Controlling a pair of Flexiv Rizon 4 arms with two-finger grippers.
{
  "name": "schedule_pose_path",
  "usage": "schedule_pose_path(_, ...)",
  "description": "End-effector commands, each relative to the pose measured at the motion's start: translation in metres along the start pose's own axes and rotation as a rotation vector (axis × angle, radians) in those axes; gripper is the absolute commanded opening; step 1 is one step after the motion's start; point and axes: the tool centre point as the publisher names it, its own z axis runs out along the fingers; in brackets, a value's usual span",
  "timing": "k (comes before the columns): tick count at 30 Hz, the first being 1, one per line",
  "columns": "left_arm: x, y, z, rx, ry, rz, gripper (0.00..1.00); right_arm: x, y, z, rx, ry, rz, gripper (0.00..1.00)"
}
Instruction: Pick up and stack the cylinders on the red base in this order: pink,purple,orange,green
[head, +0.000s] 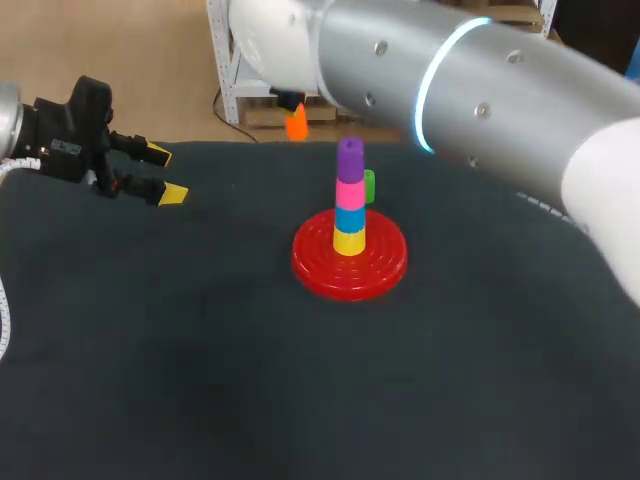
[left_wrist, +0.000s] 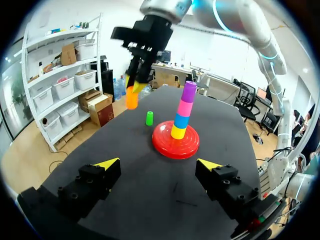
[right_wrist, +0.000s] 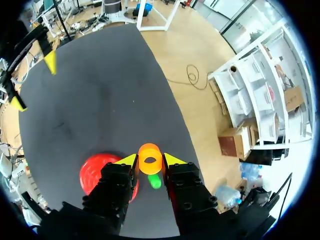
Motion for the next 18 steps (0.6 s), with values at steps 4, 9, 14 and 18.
schedule_pose_path(4, 0.001, 0.0, 0.0, 0.0, -0.003, 0.002, 1.0, 0.018, 0.017, -0.056, 0.023, 0.367, 0.035, 0.0)
schedule_pose_path(9, 0.001, 0.0, 0.0, 0.0, -0.003, 0.002, 1.0, 0.031, 0.023, -0.079, 0.037, 0.304, 0.087, 0.0)
schedule_pose_path(14, 0.001, 0.0, 0.0, 0.0, -0.003, 0.002, 1.0, 0.035, 0.026, -0.099, 0.041, 0.222, 0.128, 0.0)
schedule_pose_path(18, 0.001, 0.0, 0.0, 0.0, -0.003, 0.002, 1.0, 0.039, 0.03, -0.112, 0.022, 0.178, 0.149, 0.0)
